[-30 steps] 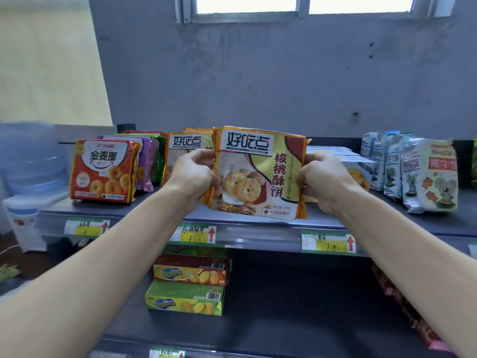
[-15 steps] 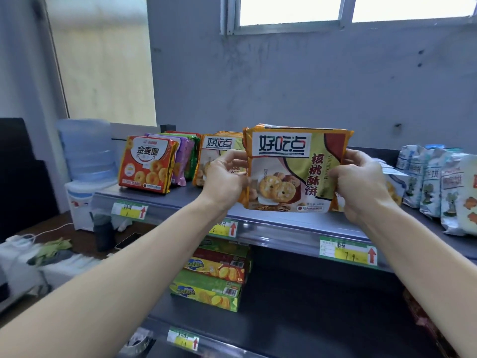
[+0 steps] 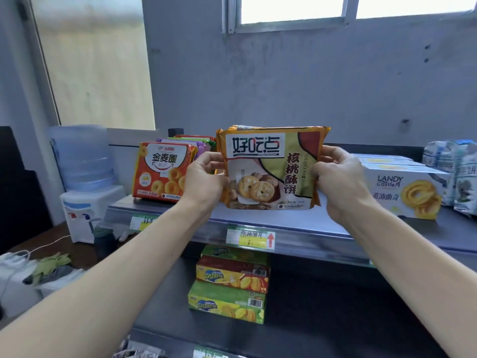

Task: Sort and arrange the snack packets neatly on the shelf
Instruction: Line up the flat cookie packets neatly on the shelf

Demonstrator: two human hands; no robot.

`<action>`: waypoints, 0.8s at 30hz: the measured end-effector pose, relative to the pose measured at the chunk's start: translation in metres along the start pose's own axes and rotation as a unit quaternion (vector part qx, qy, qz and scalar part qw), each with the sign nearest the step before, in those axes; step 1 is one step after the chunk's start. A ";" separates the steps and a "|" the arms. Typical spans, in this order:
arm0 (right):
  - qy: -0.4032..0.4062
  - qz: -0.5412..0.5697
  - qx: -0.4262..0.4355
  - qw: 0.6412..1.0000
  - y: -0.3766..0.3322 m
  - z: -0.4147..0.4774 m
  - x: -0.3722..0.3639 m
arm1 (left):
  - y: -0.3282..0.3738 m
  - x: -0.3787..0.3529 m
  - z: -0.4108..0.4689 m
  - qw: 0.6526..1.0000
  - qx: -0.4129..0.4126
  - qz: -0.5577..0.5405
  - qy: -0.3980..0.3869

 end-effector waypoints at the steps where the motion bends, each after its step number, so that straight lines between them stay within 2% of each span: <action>1: 0.003 -0.001 0.000 1.000 0.003 0.000 -0.008 | -0.002 0.008 0.005 1.000 0.000 0.002 -0.004; 9: 0.039 -0.031 0.035 0.998 0.010 0.009 -0.056 | -0.015 0.044 0.052 1.000 0.008 0.004 -0.012; 17: 0.069 -0.137 -0.055 0.987 0.052 0.018 -0.067 | -0.070 0.043 0.080 0.992 0.065 0.087 -0.055; 24: 0.095 -0.143 -0.031 0.985 0.058 0.038 -0.072 | -0.072 0.038 0.095 0.993 0.075 0.079 -0.046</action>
Point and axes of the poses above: each hand's wrist, its own z-axis towards the middle knuckle, its own x-axis out of the back of the hand, y = z × x, the point moved 5 cm from there along z, towards the middle knuckle, and after that the axes turned 3 degrees about -x, right-handed, at the moved point
